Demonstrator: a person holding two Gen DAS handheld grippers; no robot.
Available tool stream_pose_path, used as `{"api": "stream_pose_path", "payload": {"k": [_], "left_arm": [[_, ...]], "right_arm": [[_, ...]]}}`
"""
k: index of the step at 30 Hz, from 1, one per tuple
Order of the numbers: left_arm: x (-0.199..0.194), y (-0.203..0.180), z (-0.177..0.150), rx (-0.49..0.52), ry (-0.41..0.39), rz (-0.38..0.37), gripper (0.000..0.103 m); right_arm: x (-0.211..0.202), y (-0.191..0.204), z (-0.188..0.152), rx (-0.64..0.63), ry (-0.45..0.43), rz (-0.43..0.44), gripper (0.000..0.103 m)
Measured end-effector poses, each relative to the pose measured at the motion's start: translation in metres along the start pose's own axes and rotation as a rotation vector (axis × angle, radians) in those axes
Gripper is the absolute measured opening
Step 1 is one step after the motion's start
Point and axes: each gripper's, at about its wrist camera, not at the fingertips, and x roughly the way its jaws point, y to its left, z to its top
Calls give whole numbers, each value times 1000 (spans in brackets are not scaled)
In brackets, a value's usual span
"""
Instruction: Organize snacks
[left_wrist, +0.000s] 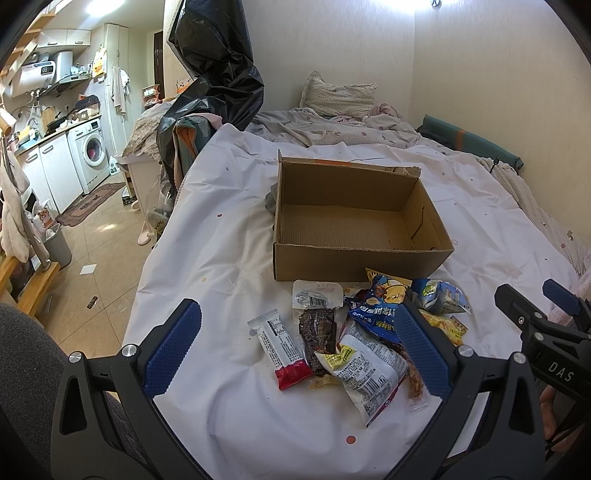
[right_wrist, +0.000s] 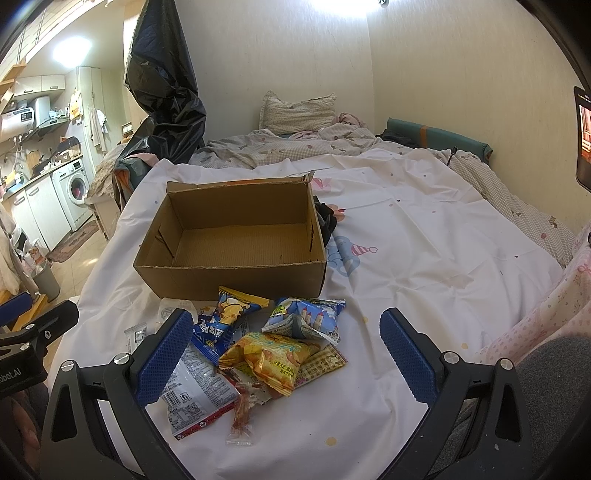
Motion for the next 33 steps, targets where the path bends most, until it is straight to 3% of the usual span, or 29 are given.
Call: {"api": "stream_pose_path", "payload": {"k": [13, 19, 24, 28, 29, 31, 33], "left_arm": [[1, 3, 0, 0, 3, 5, 103], [7, 24, 11, -57, 43, 8, 103], [33, 36, 22, -107, 161, 43, 103], [81, 48, 16, -188, 366, 49, 101], [95, 52, 13, -221, 413, 51, 99], [124, 63, 4, -307, 510, 69, 82], [146, 70, -6, -391, 579, 61, 75]], "right_arm": [[-2, 2, -1, 2, -1, 1, 103], [3, -10, 3, 43, 14, 9, 103], [0, -19, 3, 93, 22, 13, 103], [4, -22, 2, 114, 47, 22, 103], [5, -23, 1, 120, 55, 24, 103], [7, -25, 1, 136, 70, 29, 103], [9, -27, 0, 152, 85, 30, 103]]}}
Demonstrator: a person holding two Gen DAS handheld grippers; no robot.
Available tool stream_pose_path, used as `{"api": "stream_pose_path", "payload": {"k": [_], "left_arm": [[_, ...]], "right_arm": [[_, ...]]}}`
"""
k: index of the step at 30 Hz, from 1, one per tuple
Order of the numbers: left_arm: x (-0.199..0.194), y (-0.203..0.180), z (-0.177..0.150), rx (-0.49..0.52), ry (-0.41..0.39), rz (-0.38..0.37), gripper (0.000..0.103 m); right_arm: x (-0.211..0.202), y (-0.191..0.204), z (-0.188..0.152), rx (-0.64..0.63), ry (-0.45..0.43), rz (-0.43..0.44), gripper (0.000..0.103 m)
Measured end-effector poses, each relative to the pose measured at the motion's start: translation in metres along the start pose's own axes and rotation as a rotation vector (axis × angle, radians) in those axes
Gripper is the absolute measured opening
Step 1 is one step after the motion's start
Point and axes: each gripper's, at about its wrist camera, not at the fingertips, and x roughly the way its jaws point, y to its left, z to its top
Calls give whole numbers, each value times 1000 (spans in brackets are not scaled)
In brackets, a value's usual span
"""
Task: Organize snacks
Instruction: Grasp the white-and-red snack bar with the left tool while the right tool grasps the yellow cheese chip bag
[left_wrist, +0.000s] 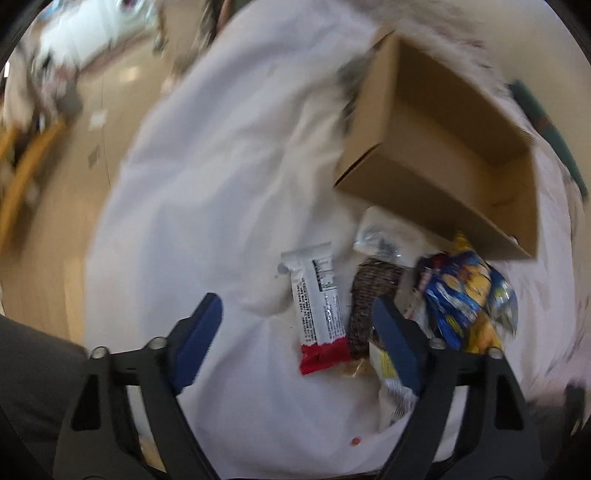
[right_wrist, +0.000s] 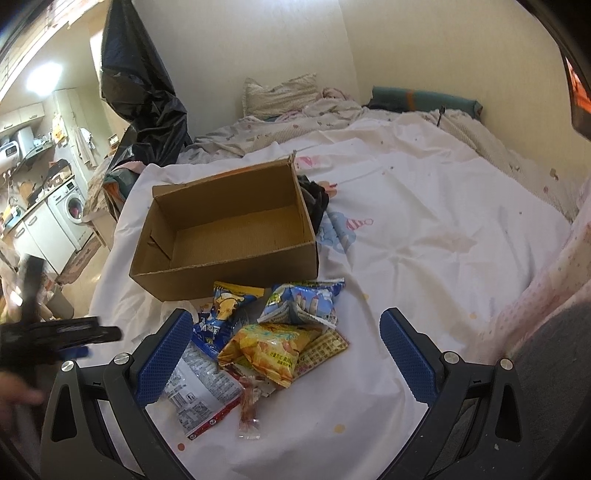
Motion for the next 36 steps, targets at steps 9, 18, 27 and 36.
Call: {"api": "stream_pose_path", "payload": {"k": [9, 18, 27, 36], "left_arm": [[58, -14, -12, -23, 122, 8, 31], [15, -31, -23, 109, -31, 69, 27], [-16, -30, -30, 118, -63, 9, 27], [-10, -30, -29, 131, -77, 8, 27]], "right_arm": [[14, -23, -4, 103, 84, -28, 103], [37, -46, -3, 245, 234, 72, 103], [102, -57, -9, 467, 535, 281, 103], [155, -29, -12, 422, 665, 286, 86]]}}
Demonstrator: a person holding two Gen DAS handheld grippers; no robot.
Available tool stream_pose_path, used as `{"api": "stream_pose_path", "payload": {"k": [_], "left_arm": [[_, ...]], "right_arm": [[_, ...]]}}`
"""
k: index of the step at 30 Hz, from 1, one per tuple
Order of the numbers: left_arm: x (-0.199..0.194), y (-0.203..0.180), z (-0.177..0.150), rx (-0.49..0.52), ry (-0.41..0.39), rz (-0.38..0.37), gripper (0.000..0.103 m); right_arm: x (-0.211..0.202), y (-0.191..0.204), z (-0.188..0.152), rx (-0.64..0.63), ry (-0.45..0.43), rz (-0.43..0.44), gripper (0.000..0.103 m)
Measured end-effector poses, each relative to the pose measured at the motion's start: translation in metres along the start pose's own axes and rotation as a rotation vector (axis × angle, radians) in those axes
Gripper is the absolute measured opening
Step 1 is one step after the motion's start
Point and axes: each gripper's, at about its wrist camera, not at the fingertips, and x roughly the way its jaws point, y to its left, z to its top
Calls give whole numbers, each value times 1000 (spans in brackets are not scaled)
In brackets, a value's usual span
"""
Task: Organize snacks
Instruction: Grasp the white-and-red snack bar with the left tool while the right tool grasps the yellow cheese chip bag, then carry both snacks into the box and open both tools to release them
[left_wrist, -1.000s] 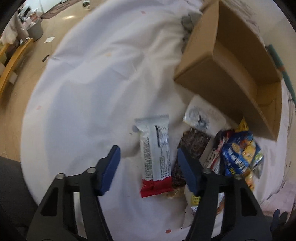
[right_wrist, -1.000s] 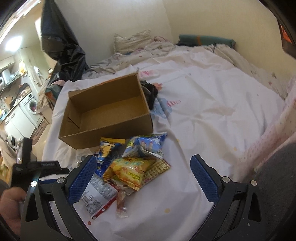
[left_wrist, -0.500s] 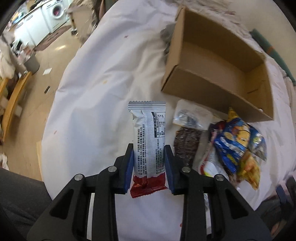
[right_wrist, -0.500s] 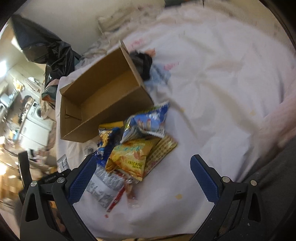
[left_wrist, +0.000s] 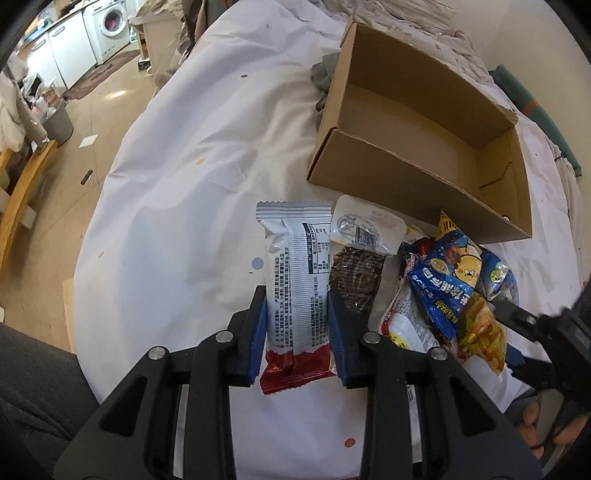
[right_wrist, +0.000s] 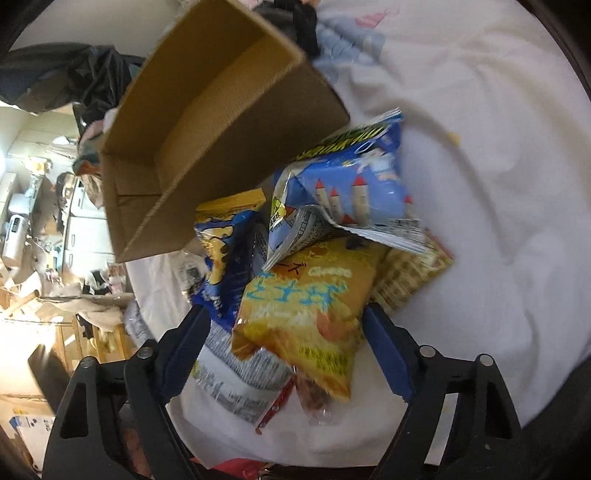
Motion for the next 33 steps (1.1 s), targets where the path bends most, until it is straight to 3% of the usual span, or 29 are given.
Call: {"api": "stream_pose_path", "payload": {"k": [4, 5, 12, 19, 23, 27, 33], "left_arm": [[2, -1, -3, -3, 13, -16, 27], [3, -1, -3, -5, 16, -17, 27], [3, -3, -3, -1, 6, -13, 27], [-22, 2, 4, -19, -45, -38, 27], [-44, 2, 21, -31, -73, -90, 27], [-64, -13, 43, 26, -138, -110, 27], [-81, -36, 66, 133, -242, -81, 27]], "right_arm": [[18, 7, 6, -33, 24, -62, 84], [19, 8, 7, -42, 18, -72, 77], [13, 11, 3, -83, 25, -62, 50], [-26, 19, -24, -86, 65, 84, 47], [-63, 32, -36, -172, 10, 149, 47], [-89, 49, -23, -301, -92, 168, 47], [-88, 58, 2, -328, -113, 201, 47]]}}
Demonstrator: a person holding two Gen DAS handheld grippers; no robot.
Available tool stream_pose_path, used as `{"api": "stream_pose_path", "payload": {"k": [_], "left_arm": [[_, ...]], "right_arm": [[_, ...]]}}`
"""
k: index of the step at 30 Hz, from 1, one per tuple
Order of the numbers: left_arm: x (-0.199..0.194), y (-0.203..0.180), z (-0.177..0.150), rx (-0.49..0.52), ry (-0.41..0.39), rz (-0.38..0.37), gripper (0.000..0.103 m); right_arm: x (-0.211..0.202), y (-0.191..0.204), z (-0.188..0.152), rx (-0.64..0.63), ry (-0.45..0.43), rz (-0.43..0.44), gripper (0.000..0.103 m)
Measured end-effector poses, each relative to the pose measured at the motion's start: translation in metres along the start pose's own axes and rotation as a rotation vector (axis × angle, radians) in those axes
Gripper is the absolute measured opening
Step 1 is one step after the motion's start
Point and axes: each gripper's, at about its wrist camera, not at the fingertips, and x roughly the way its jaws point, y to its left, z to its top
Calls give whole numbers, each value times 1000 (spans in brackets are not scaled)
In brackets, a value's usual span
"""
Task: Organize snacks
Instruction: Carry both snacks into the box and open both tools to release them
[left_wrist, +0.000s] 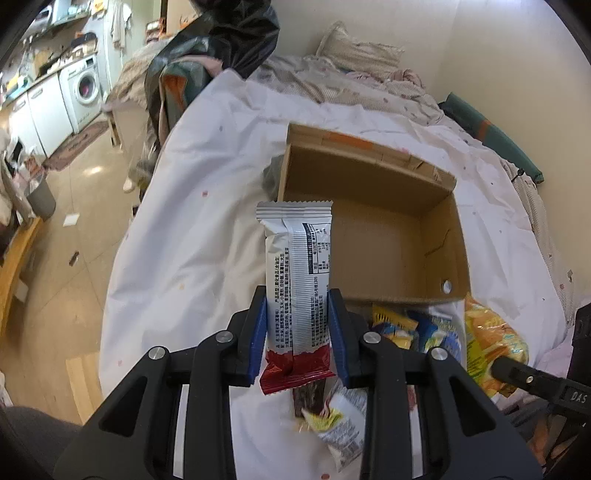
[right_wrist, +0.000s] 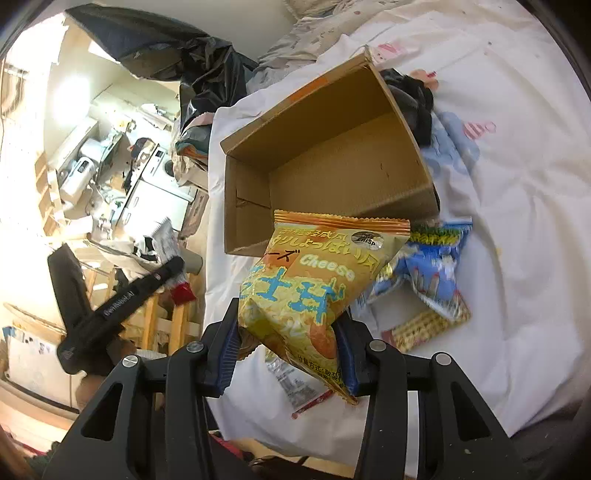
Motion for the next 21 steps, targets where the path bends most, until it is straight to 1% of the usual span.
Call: {"api": "stream_pose_path", "payload": {"k": [3, 6, 8, 11, 12, 14, 18, 21], "left_arm": [[-5, -6, 14, -6, -5, -34, 27], [-17, -11, 26, 35, -52, -16, 27], [-28, -10, 35, 46, -82, 16, 27], [-32, -11, 41, 70, -85, 14, 27], [-31, -11, 42, 81, -90, 17, 27], [-25, -11, 45, 96, -98, 34, 27], [-1, -16, 49, 104, -68, 19, 27], [13, -26, 54, 145, -66, 4, 27]], "right_arm": [[-2, 4, 7, -47, -6, -29, 47], [-5, 10, 16, -86, -35, -42, 47], [-12, 9, 17, -98, -74, -34, 47], [-23, 7, 18, -84, -137, -10, 47], [-25, 4, 19, -69, -150, 3, 47], [-27, 2, 20, -58, -173, -10, 47], [-27, 8, 34, -119, -195, -47, 47], [-21, 7, 47, -148, -196, -74, 47]]}}
